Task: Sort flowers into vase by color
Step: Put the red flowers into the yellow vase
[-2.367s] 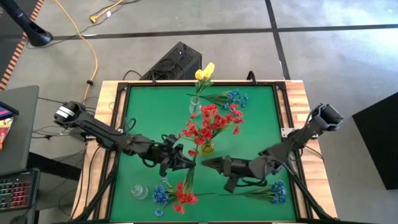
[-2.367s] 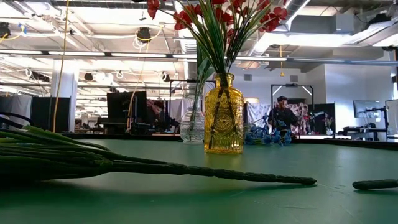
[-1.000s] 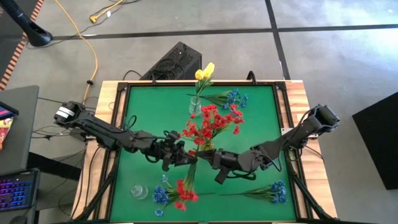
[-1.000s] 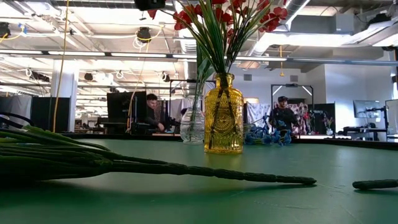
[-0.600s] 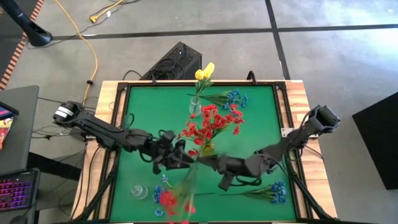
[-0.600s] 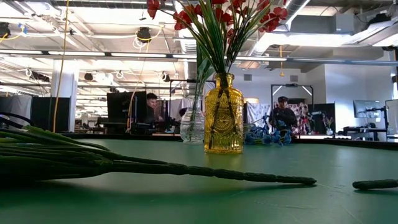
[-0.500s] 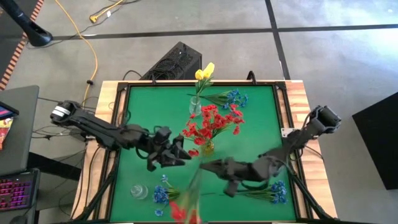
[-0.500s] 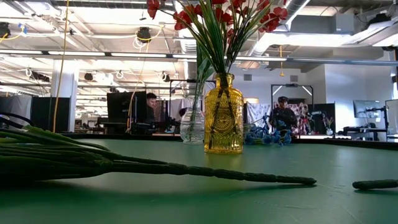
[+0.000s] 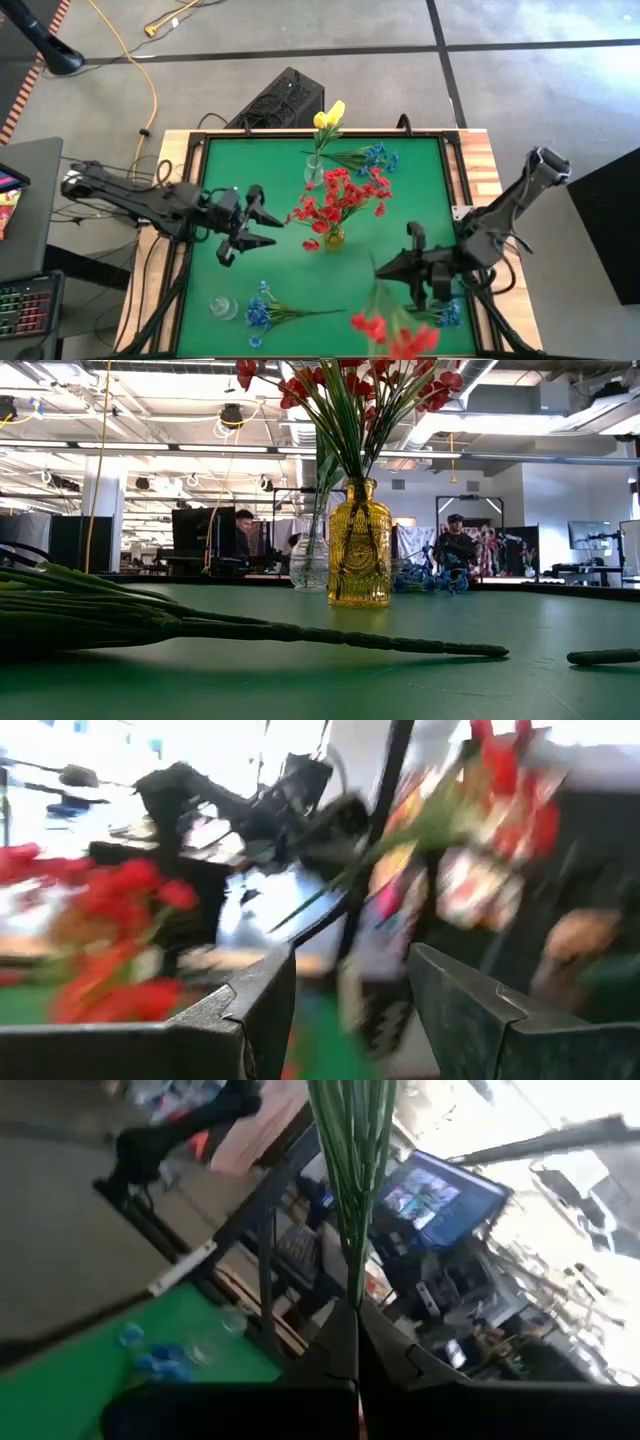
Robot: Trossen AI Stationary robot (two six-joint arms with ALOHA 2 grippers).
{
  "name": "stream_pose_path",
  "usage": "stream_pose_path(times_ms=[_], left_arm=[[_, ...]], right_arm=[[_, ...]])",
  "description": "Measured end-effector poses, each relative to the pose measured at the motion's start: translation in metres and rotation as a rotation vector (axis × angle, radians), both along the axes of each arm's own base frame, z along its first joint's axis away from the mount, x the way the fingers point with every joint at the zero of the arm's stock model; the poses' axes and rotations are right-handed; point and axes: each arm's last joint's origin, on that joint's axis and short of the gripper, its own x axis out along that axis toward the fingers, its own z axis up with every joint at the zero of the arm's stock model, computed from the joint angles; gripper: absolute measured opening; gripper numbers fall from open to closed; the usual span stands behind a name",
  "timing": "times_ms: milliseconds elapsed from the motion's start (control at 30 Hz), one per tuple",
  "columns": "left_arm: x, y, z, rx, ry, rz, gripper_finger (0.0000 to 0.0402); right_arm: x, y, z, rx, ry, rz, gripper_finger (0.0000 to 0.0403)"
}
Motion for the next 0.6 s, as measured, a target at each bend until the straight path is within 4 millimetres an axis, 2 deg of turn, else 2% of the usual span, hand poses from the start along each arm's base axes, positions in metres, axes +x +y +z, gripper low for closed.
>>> stream_pose_path(times_ms=[133, 300, 400, 600], left_arm=[[-0.013, 0.008, -0.008, 0.163, 0.120, 0.168, 0.0183], [-0.017, 0.016, -0.023, 0.233, 0.168, 0.353, 0.0183], [-0.016, 0.018, -0.032, 0.264, 0.170, 0.367, 0.0183], [-0.015, 0.019, -0.048, 0.258, 0.137, 0.363, 0.0183]], right_arm=[[-0.013, -0.016, -0.042, 0.151, -0.099, -0.003, 0.0018], [-0.016, -0.036, -0.091, 0.248, -0.209, -0.032, 0.0017], [-0.011, -0.045, -0.108, 0.264, -0.239, -0.051, 0.0017], [0.021, -0.055, -0.134, 0.294, -0.207, -0.056, 0.0017]])
